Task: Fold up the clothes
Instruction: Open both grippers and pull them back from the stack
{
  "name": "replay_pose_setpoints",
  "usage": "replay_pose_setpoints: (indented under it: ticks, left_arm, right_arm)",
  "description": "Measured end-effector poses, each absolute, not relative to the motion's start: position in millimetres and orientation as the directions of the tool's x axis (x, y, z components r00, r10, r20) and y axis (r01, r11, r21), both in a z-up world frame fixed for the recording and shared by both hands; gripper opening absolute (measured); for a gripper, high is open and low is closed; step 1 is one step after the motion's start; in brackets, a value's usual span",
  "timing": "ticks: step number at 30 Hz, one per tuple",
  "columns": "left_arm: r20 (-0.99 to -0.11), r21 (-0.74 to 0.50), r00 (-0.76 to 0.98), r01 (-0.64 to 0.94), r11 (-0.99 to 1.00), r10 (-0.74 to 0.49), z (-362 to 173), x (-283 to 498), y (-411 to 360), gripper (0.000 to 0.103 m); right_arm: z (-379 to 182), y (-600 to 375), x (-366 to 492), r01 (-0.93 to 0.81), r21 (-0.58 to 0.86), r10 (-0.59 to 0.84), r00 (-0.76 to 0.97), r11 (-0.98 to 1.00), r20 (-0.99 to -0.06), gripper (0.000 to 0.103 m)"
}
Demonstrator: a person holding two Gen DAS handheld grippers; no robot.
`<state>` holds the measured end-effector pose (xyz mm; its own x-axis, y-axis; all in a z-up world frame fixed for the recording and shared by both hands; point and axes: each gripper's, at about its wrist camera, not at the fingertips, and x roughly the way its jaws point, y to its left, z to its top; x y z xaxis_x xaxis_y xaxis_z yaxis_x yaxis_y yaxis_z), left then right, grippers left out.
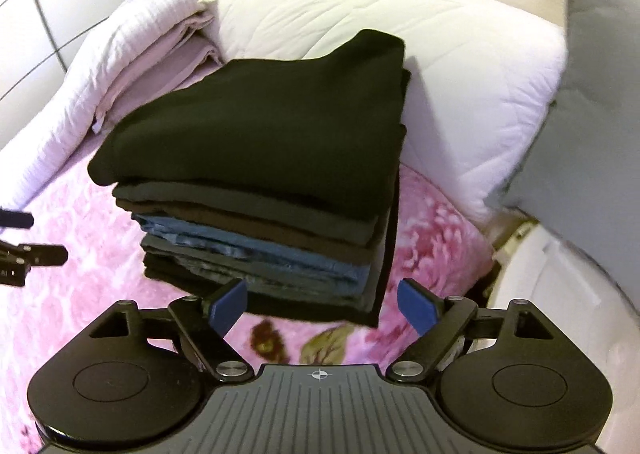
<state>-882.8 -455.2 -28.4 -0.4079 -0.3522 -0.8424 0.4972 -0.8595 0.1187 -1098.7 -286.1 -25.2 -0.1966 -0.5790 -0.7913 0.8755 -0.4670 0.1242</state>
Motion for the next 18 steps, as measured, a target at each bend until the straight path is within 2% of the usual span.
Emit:
replay_pose_setpoints:
  ticks: [6,8,12,14,18]
  left_arm:
    - [-0.81,0.091,-0.475,0.478,-0.874,-0.344,-11,-839,-428,0.086]
    - [-0.796,0.076,-0.501,0.474,-0.877,-0.34,-4,-823,-417,0.09]
    - [-0.792,0.056,-0.512,0.481,-0.875,-0.333,3,-794,-400,0.093]
    - [-0.796,0.035,-0.515,0.486,-0.874,-0.318,6,-782,-395,0.101]
    - [-0.809,-0.01,-0.511,0.506,-0.862,-0.291,11,-762,-387,0.101]
  right_arm:
    - [-5,-265,-1056,0.859,0.116,-0.585,-0.236,-0.499,-0.776,0.086]
    - [3,-259,-1039,0.86,0.102,-0.588,-0.249,-0.499,-0.77,0.086]
    - [15,-243,-1005,0.859,0.078,-0.593,-0.281,-0.506,-0.755,0.086]
    - [16,-235,-990,0.854,0.071,-0.585,-0.29,-0.515,-0.758,0.086]
    - [22,-217,-960,0.841,0.032,-0.566,-0.335,-0.54,-0.753,0.086]
